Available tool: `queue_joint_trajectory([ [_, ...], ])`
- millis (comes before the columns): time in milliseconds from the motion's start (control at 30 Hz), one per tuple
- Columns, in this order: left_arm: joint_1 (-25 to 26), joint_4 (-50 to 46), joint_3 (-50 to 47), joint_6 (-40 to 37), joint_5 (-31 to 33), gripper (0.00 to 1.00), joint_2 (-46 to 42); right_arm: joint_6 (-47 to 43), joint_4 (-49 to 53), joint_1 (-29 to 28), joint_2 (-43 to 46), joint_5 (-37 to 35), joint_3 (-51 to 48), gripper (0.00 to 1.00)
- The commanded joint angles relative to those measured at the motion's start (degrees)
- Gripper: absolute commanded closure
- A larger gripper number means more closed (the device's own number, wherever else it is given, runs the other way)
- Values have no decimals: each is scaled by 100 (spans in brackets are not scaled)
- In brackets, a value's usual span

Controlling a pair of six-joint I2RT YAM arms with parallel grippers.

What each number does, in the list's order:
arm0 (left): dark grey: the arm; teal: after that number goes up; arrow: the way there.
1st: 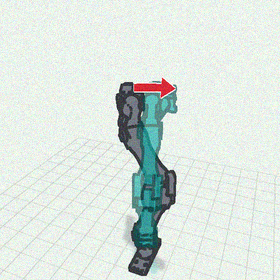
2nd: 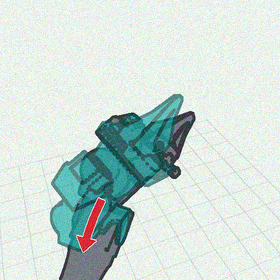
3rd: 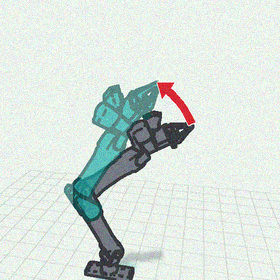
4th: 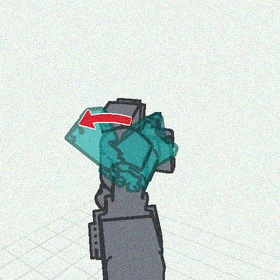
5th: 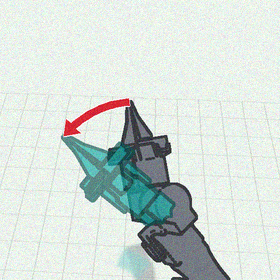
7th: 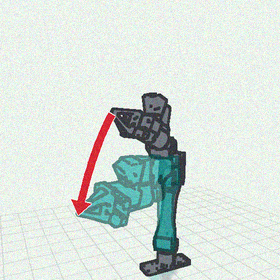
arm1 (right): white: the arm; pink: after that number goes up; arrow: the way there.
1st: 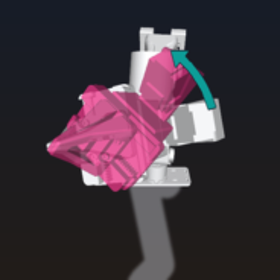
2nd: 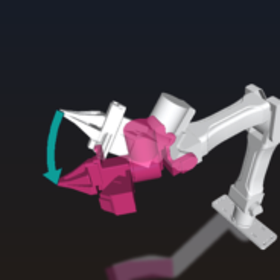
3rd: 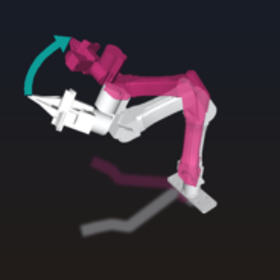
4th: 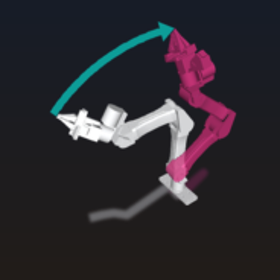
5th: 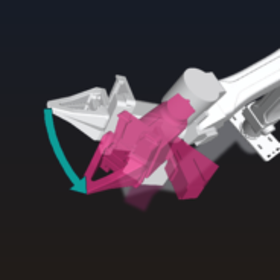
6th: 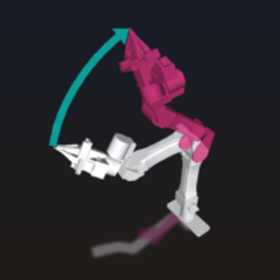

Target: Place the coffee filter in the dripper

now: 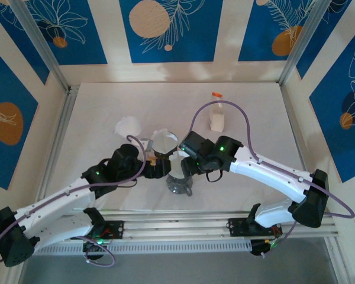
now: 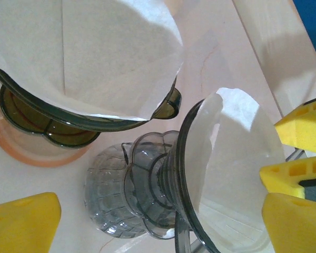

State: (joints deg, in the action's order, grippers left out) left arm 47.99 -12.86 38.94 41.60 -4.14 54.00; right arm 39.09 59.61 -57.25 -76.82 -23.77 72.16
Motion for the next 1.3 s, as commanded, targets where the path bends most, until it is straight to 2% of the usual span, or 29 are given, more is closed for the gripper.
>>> queue_joint_trajectory([
  [0, -50, -91, 226, -77, 184, 0, 3, -13, 81, 26, 111, -131, 266, 34],
  [167, -61, -396, 433, -216, 397, 0, -230, -128, 5, 57, 382, -396, 497, 31],
  [333, -61, -764, 720, -566, 838, 0, -630, -294, -539, 48, 920, -772, 327, 30],
  [500, -108, -1573, 1168, -1141, 2245, 0, -1075, -429, -1071, 44, 1472, -1470, -159, 30],
  [600, -376, -1688, 1230, -1316, 2732, 0, -1420, -579, -1533, 71, 1861, -1658, -636, 29],
  [733, -1185, -1918, 1318, -1281, 2742, 0, -1493, -534, -1847, 219, 2219, -1532, -1132, 27],
  [867, -2467, -1956, 1261, -797, 2113, 7, -1227, -485, -1893, 384, 2394, -1171, -1372, 27],
  [1000, -4110, -1406, 758, 80, 513, 21, -823, -459, -1937, 487, 2579, -989, -1548, 27],
  [1033, -4373, -1232, 611, 265, 226, 26, -682, -466, -1951, 505, 2623, -945, -1593, 27],
  [1133, -4726, -579, -32, 852, -322, 37, -253, -455, -1971, 590, 2787, -836, -1727, 27],
  [1267, -4744, 80, -662, 1259, -395, 50, 307, -459, -2087, 730, 3028, -569, -1895, 27],
])
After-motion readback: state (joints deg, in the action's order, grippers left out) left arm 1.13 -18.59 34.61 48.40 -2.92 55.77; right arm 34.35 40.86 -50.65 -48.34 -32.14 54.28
